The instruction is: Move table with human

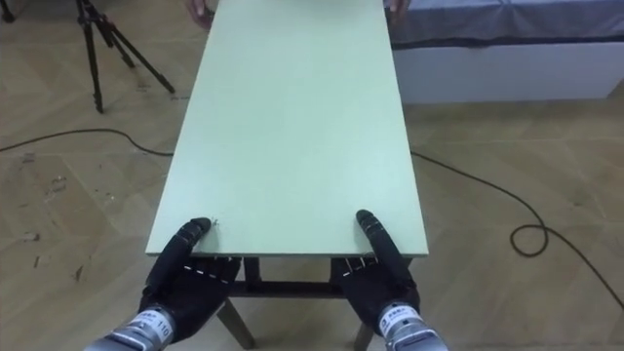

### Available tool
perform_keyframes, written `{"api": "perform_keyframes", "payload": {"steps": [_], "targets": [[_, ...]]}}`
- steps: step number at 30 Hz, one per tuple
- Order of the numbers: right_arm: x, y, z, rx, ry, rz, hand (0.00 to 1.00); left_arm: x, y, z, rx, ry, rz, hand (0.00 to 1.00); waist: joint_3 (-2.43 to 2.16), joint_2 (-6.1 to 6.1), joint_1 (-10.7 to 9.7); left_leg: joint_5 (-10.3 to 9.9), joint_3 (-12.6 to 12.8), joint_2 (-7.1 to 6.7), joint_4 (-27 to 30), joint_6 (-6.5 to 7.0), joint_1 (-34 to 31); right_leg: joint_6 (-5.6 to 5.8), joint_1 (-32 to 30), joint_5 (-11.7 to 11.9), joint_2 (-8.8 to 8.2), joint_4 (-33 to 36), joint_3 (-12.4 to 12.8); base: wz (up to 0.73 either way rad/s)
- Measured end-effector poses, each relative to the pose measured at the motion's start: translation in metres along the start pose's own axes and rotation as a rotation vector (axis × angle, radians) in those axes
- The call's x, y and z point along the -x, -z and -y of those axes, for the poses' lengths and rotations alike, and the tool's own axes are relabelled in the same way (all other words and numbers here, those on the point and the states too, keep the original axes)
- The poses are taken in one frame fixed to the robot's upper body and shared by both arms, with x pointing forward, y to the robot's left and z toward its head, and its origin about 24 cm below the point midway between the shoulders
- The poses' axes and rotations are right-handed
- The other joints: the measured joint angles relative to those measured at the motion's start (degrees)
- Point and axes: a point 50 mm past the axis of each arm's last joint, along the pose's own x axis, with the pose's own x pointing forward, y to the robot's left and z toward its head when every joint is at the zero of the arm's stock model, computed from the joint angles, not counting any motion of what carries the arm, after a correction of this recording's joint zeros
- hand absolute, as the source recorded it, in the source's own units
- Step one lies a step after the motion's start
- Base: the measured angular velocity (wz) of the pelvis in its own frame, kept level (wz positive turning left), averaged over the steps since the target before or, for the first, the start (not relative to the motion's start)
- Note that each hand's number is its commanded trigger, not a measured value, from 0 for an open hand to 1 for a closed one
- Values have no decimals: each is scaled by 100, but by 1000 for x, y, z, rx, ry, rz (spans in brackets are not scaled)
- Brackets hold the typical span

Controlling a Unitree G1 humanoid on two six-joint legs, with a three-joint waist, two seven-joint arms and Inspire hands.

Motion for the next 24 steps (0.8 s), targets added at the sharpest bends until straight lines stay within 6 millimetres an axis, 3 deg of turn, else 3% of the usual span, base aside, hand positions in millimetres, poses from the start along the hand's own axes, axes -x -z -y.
{"api": "perform_keyframes", "payload": {"steps": [17,24], "targets": [[2,1,-1,9,-7,6,100,0,2,0,-19,-2,14,100,-5,11,15,0,1,1,3,0,-21,0,-13,0,17,-2,4,0],[16,-2,-15,28,-81,43,100,8,6,10,-29,75,27,100,-11,43,24,0,2,-7,30,0,-127,0,-101,0,13,-1,5,0]]}}
